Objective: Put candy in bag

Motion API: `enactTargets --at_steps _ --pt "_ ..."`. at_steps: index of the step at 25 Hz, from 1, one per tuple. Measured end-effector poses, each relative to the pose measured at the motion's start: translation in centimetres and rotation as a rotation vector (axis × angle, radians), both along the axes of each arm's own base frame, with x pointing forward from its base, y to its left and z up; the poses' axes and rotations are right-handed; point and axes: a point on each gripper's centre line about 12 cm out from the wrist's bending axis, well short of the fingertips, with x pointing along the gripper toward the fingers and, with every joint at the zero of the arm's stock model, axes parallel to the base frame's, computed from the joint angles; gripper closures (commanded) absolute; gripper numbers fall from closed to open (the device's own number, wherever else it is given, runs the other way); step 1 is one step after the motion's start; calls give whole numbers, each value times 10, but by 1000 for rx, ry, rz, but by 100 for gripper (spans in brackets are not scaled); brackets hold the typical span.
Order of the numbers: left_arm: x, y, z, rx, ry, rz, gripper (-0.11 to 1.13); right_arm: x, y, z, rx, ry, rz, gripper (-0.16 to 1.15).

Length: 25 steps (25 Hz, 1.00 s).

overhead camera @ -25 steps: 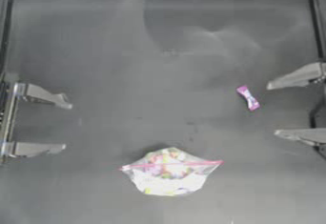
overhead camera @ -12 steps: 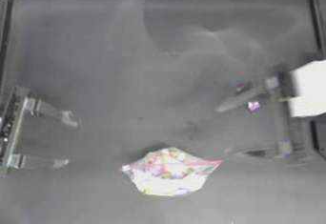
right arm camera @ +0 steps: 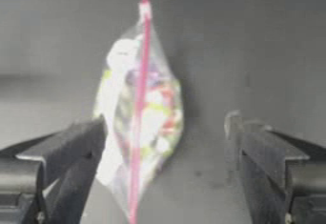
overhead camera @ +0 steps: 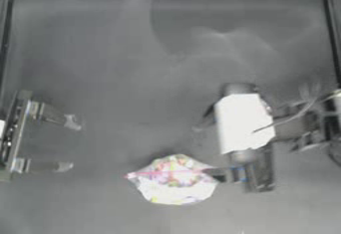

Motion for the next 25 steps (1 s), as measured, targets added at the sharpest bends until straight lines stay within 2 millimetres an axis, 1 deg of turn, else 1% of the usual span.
enactTargets --at_steps 5,10,17,20,25 --pt "-1 3 -4 -1 11 14 1 24 8 -3 -9 43 -4 -2" --pt "-2 4 -7 0 17 17 1 44 17 -11 14 75 -2 -2" --pt "-4 4 -11 -3 28 18 1 64 22 -18 23 110 -4 -2" --pt "-5 4 -14 -5 33 19 1 73 24 -26 17 139 -4 -2" --pt "-6 4 -14 -8 33 21 1 83 26 -32 7 167 -1 -2"
